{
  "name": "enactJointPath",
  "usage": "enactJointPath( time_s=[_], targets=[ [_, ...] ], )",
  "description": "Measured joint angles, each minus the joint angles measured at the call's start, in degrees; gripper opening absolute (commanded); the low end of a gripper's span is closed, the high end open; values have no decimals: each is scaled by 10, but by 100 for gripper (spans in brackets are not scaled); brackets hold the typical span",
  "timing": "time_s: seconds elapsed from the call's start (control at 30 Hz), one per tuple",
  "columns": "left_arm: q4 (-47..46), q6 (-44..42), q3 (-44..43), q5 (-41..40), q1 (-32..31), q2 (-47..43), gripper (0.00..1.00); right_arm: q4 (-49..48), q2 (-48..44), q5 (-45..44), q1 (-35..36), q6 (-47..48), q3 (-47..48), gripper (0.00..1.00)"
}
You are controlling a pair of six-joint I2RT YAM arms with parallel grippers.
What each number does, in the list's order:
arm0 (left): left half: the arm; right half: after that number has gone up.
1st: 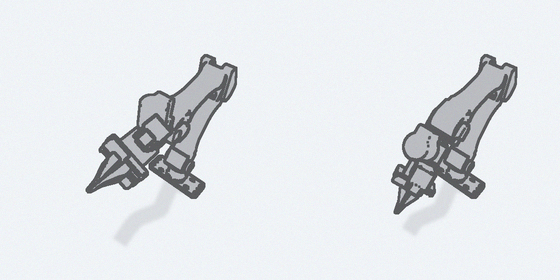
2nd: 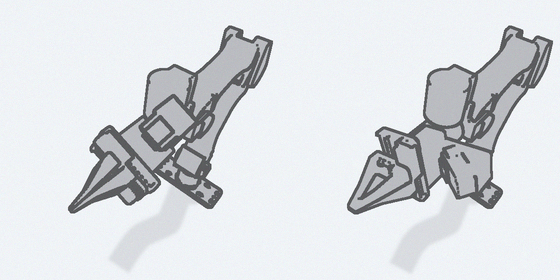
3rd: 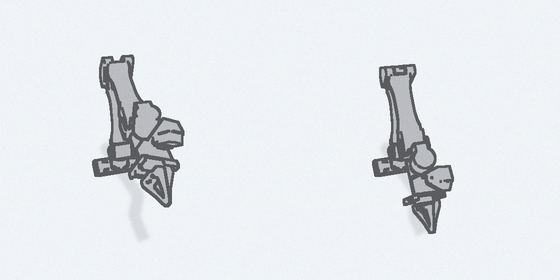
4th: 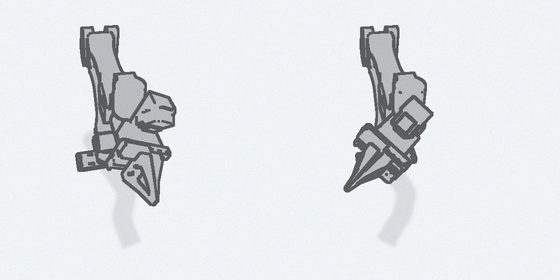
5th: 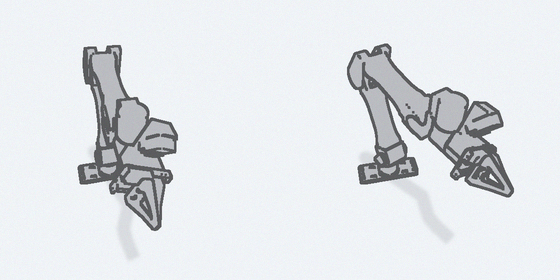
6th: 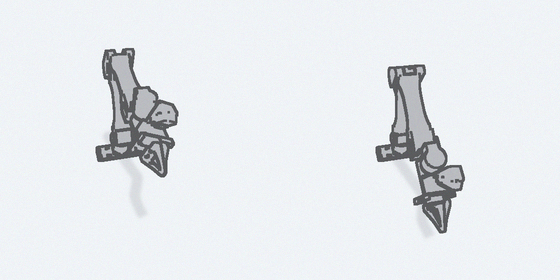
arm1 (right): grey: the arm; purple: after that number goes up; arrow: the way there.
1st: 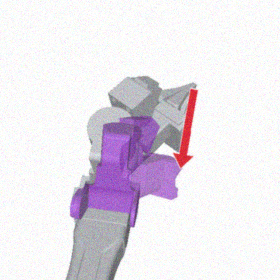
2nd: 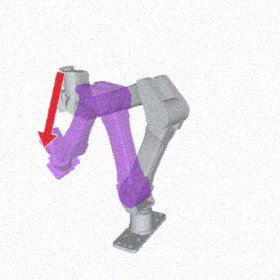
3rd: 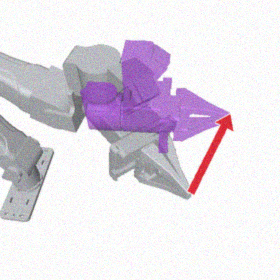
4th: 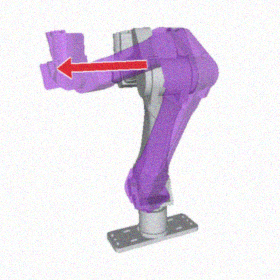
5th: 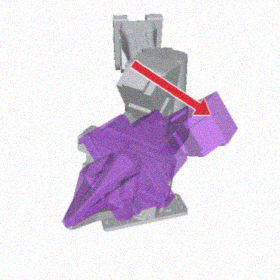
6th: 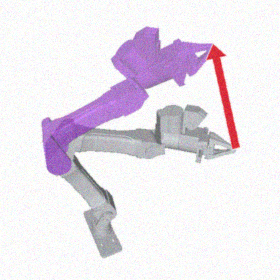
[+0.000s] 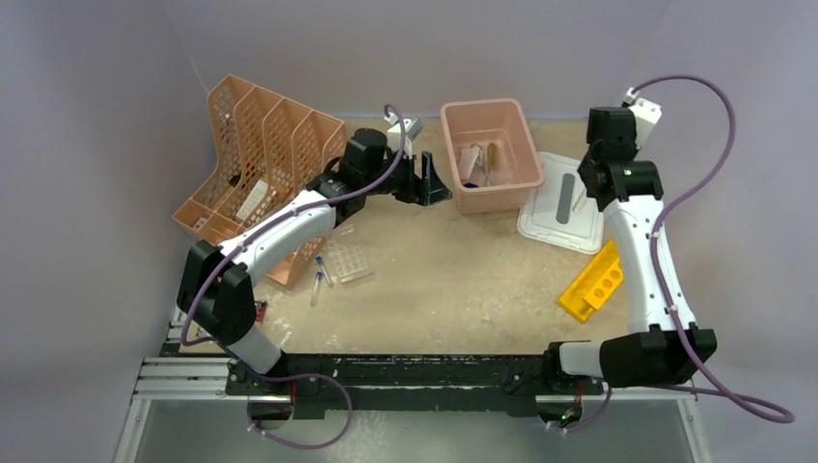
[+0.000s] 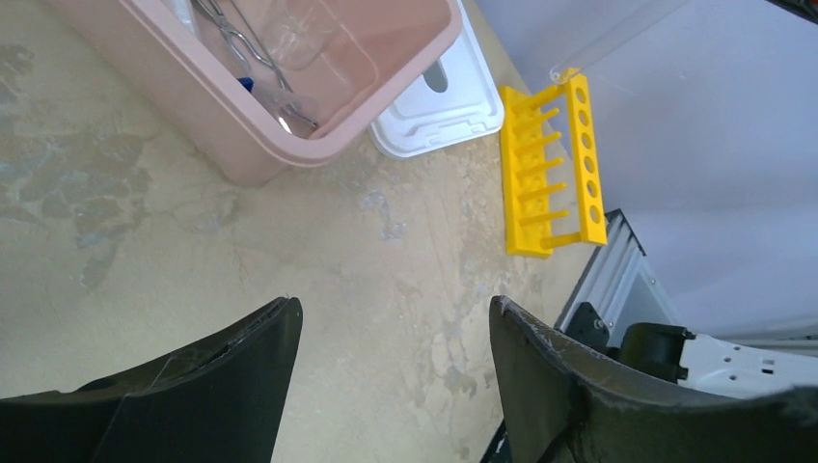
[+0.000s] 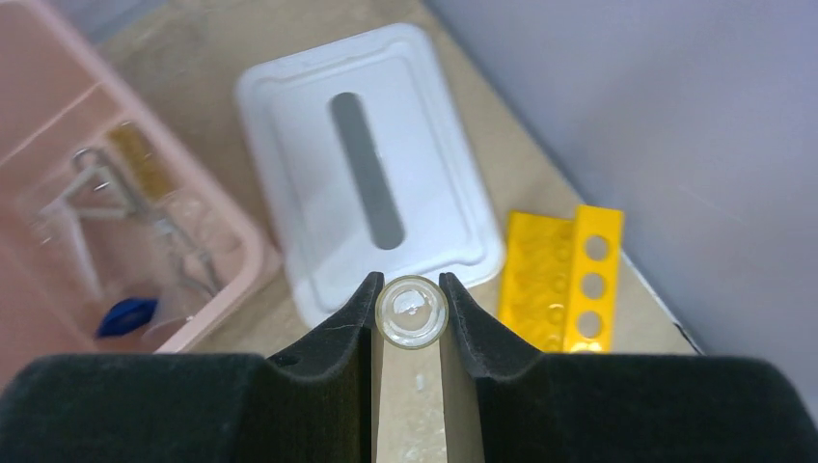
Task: Organize the chemistry lab equipment
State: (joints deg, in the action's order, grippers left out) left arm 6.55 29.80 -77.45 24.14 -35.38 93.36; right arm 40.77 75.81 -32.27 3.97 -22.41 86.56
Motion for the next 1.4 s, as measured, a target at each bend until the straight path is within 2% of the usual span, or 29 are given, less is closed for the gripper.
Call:
enactJointPath(
  time_s=[0.13, 0.37, 0.67, 1.07, 1.4],
  targets=[
    [4, 12, 12, 7, 0, -21, 71, 5, -24, -40, -36, -1, -26, 13],
    [23, 9, 12, 8, 0, -30, 71, 2, -48, -85, -45, 1, -61, 13],
    [54, -6, 11, 10, 0, -32, 71, -60, -78, -193, -106, 9, -151, 13],
    [65, -9, -2, 17, 0, -29, 71, -109, -143, -221, -168, -50, -286, 13],
    [71, -9, -8, 25, 0, -13, 71, -187, -161, -215, -176, -41, -297, 13]
  ],
)
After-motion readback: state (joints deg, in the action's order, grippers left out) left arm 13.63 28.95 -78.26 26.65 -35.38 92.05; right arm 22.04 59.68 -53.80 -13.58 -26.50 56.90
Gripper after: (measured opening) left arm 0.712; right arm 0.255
